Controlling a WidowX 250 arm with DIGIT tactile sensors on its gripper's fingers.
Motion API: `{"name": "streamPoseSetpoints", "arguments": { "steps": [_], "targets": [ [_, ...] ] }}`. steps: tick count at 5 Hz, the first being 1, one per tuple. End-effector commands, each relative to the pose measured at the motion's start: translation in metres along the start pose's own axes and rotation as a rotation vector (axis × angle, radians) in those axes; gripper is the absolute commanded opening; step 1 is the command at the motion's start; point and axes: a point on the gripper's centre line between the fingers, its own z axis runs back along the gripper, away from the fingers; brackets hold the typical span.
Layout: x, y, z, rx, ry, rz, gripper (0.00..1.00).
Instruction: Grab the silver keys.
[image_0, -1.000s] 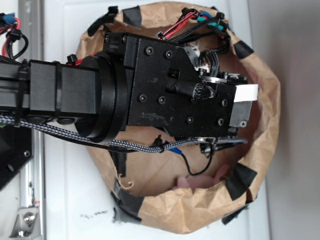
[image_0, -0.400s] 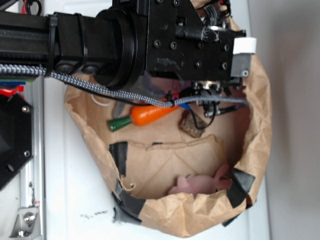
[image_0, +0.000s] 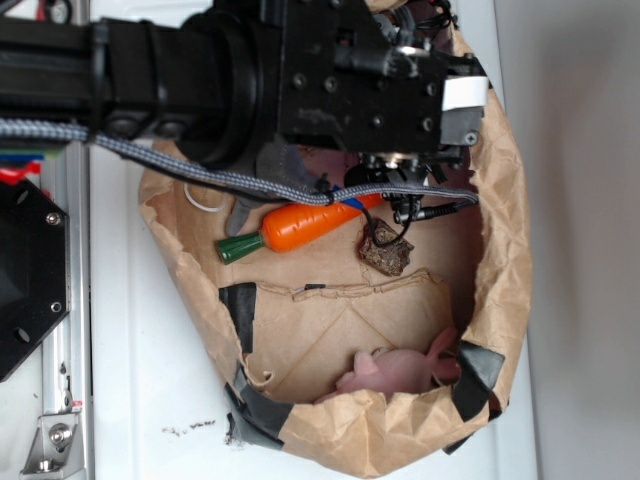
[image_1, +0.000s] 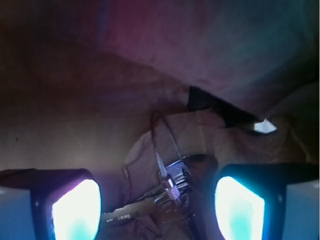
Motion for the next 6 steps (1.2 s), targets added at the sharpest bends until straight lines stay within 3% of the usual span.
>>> {"name": "streamPoseSetpoints", "arguments": {
  "steps": [1, 2, 4, 5, 6],
  "targets": [
    [0.009, 0.020, 0.013, 0.023, -0.062, 0.030, 1.00],
    [0.012, 0.017, 0.009, 0.007, -0.052, 0.018, 1.00],
    [0.035, 0.014, -0.006, 0.053, -0.001, -0.017, 1.00],
    [0.034, 0.013, -0.003, 0.026, -0.014, 0.004, 0.00],
    [0.033, 0.013, -0.002, 0.035, -0.027, -0.001, 0.00]
  ]
}}
